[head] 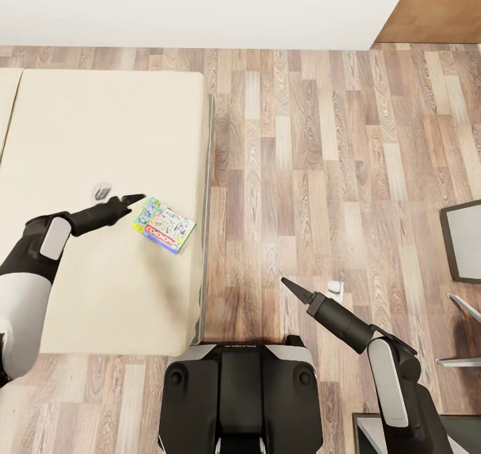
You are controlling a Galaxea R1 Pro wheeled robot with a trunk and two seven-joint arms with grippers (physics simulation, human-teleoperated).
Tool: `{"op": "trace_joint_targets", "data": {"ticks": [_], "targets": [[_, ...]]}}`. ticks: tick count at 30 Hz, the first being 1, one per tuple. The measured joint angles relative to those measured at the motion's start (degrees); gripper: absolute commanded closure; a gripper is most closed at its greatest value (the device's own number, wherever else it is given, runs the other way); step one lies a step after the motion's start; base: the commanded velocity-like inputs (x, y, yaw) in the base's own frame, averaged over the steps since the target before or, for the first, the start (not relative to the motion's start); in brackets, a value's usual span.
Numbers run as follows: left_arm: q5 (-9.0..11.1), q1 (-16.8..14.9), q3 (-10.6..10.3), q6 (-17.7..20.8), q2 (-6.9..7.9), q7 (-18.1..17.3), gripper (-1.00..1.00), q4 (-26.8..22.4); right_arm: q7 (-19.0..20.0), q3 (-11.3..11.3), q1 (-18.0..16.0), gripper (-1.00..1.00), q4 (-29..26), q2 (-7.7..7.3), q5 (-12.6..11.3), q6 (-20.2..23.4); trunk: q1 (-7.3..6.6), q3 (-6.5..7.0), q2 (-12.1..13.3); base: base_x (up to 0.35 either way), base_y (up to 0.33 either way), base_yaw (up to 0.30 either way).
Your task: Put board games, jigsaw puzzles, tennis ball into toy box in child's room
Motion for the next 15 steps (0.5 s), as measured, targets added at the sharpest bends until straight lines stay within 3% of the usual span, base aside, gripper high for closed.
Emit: {"op": "trace_joint_targets", "data": {"ticks": [5,15], "targets": [[-0.2,-0.1,-0.3,-0.4,-1.68,0.6,-1.00,0.0,0.1,0.0,0.0,-1.00,0.0,0.00,0.0,0.0,0.00,0.00,0.0,0.000,0.000,0.000],[-0.7,-0.1,-0.5,-3.4,-2.35,0.7,-1.00,0.1,0.1,0.0,0.0,-1.00,0.0,-0.06,0.0,0.0,0.00,0.00,0.0,0.000,0.000,0.000]]}}
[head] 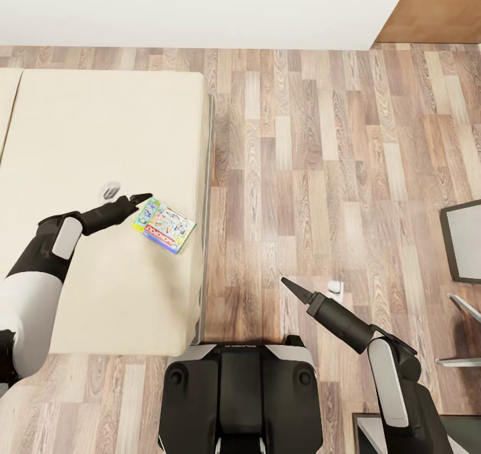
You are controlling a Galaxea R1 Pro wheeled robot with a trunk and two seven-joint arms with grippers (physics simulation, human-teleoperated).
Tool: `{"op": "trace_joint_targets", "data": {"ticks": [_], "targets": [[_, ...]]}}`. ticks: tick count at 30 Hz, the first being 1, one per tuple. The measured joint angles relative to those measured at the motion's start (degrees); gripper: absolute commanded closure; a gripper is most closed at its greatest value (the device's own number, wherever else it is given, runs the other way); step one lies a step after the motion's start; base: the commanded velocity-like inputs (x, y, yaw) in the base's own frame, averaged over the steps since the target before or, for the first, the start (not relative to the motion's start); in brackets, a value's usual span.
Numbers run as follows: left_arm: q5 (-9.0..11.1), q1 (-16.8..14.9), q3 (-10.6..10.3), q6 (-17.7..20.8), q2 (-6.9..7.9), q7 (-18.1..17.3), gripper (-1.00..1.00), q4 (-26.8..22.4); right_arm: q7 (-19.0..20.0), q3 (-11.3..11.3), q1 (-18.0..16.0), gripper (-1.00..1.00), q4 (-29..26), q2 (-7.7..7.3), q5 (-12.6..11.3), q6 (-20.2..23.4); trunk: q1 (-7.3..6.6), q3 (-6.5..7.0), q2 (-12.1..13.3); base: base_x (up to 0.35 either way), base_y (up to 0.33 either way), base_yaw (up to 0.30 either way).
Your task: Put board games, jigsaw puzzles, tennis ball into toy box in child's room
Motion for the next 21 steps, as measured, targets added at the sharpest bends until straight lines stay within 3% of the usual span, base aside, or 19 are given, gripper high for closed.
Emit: {"op": "trace_joint_targets", "data": {"ticks": [8,21], "targets": [[-2.7,0.0,-1.9,-2.6,-0.24,0.0,-1.00,0.6,0.0,0.0,0.0,-1.00,0.0,0.00,0.0,0.0,0.00,0.00,0.0,0.000,0.000,0.000],[-3.3,0.0,-2.0,-3.4,0.27,0.3,-1.00,0.6,0.1,0.0,0.0,-1.00,0.0,-0.02,0.0,0.0,0.00,0.00,0.0,0.000,0.000,0.000]]}}
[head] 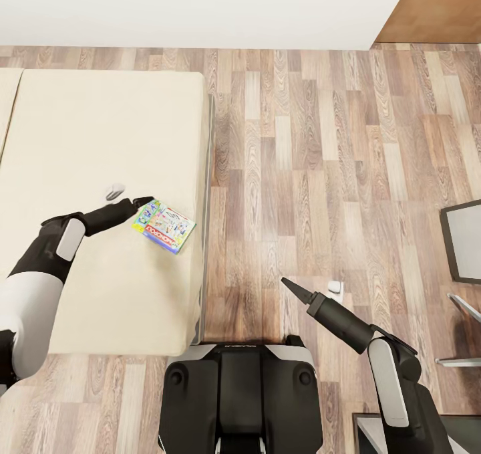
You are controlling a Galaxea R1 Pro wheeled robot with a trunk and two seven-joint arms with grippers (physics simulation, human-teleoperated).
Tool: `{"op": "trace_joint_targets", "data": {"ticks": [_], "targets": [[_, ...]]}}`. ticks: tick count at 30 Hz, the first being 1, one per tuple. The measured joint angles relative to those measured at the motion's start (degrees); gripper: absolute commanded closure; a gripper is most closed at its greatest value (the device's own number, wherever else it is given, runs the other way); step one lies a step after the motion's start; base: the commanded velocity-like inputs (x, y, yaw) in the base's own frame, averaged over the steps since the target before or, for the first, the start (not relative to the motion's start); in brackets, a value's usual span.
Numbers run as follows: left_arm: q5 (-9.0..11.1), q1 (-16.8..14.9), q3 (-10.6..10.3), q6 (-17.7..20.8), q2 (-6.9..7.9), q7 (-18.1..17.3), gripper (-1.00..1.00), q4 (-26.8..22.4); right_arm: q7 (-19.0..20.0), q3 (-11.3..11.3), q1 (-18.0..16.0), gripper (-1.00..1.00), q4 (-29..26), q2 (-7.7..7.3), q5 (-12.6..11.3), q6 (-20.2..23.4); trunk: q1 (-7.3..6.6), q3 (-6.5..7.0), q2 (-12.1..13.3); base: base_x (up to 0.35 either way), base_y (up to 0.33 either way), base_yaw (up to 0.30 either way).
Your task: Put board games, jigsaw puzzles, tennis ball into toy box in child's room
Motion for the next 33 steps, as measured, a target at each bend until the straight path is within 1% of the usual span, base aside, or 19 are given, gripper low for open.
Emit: {"op": "trace_joint_targets", "data": {"ticks": [5,12,18,22,33], "targets": [[0.0,0.0,0.0,-1.3,0.14,1.3,-1.00,0.0,0.0,0.0,0.0,-1.00,0.0,0.00,0.0,0.0,0.00,0.00,0.0,0.000,0.000,0.000],[0.1,0.0,0.1,-1.7,0.35,3.2,-1.00,-0.3,-0.1,0.0,0.0,-1.00,0.0,0.00,0.0,0.0,0.00,0.00,0.0,0.000,0.000,0.000],[0.1,0.0,0.1,-1.6,1.88,3.7,-1.00,-0.5,-0.1,0.0,0.0,-1.00,0.0,0.00,0.0,0.0,0.00,0.00,0.0,0.000,0.000,0.000],[0.1,0.0,0.1,-1.6,2.31,3.9,-1.00,-0.5,-0.1,0.0,0.0,-1.00,0.0,0.00,0.0,0.0,0.00,0.00,0.0,0.000,0.000,0.000],[0.1,0.0,0.1,-2.0,2.47,6.8,-1.00,-0.4,-0.1,0.0,0.0,-1.00,0.0,0.00,0.0,0.0,0.00,0.00,0.0,0.000,0.000,0.000]]}}
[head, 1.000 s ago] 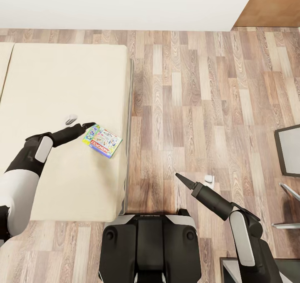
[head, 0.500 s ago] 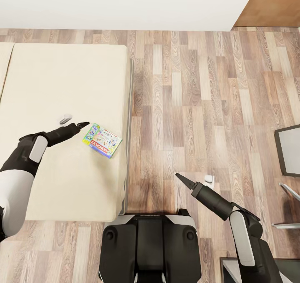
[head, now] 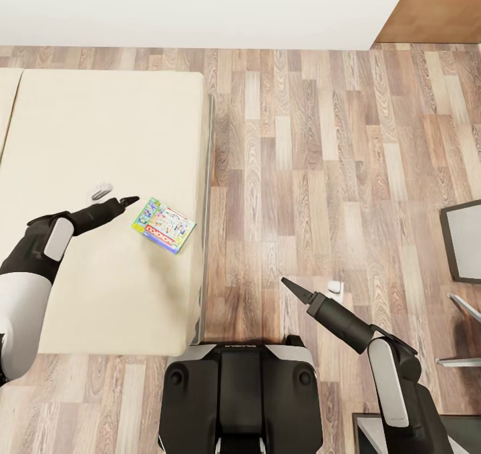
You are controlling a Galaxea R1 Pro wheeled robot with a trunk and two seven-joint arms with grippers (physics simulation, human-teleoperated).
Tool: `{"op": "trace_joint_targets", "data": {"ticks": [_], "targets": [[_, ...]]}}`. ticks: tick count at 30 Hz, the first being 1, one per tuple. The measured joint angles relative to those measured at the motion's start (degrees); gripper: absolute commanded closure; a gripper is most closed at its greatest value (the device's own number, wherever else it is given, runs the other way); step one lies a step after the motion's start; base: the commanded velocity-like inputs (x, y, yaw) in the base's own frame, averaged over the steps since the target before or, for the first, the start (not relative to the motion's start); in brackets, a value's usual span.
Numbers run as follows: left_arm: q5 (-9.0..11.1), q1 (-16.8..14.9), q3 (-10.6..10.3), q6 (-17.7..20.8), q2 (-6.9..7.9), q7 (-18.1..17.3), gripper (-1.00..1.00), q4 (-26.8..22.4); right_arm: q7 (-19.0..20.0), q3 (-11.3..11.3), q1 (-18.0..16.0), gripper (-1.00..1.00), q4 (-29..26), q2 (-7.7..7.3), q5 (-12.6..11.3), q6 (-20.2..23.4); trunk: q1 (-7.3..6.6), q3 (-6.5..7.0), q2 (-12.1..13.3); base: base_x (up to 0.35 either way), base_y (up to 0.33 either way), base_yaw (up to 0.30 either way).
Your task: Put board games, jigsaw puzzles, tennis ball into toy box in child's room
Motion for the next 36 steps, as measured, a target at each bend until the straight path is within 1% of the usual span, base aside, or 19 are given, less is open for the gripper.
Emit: {"op": "trace_joint_targets", "data": {"ticks": [8,10,13,14,18,22,30,32,36], "targets": [[-0.1,0.0,0.0,-0.1,-0.17,0.6,-1.00,0.4,0.0,0.0,0.0,-1.00,0.0,0.00,0.0,0.0,0.00,0.00,0.0,0.000,0.000,0.000],[-0.1,0.0,-0.1,-0.2,-0.27,1.4,-1.00,0.5,0.0,0.0,0.0,-1.00,0.0,0.00,0.0,0.0,0.00,0.00,0.0,0.000,0.000,0.000],[-0.1,0.0,-0.2,-1.1,-0.39,3.8,-1.00,0.8,0.0,0.0,0.0,-1.00,0.0,0.00,0.0,0.0,0.00,0.00,0.0,0.000,0.000,0.000],[-0.1,0.0,-0.3,-1.8,-0.42,5.0,-1.00,1.3,0.0,0.1,0.0,-1.00,0.0,0.00,0.0,0.0,0.00,0.00,0.0,0.000,0.000,0.000],[-0.1,0.0,-0.4,-3.1,-0.46,6.7,-1.00,3.4,-0.1,0.1,0.0,-1.00,0.0,0.00,0.0,0.0,0.00,0.00,0.0,0.000,0.000,0.000],[-0.1,0.0,-0.4,-3.6,-0.50,7.4,-1.00,4.6,-0.1,0.1,0.0,-1.00,0.0,0.00,0.1,0.0,0.00,0.00,0.0,0.000,0.000,0.000],[-0.2,0.0,-0.5,-3.9,-0.62,7.7,-1.00,5.2,-0.1,0.1,0.0,-1.00,0.0,0.00,0.1,0.0,0.00,0.00,0.0,0.000,0.000,0.000],[-0.2,0.0,-0.5,-3.9,-0.93,7.7,-1.00,5.3,-0.1,0.1,0.0,-1.00,0.0,0.00,0.1,0.0,0.00,0.00,0.0,0.000,0.000,0.000],[-0.3,0.0,-0.6,-3.9,-2.16,7.6,-1.00,5.3,-0.2,0.1,0.0,-1.00,0.0,0.00,0.1,0.0,0.00,0.00,0.0,0.000,0.000,0.000]]}}
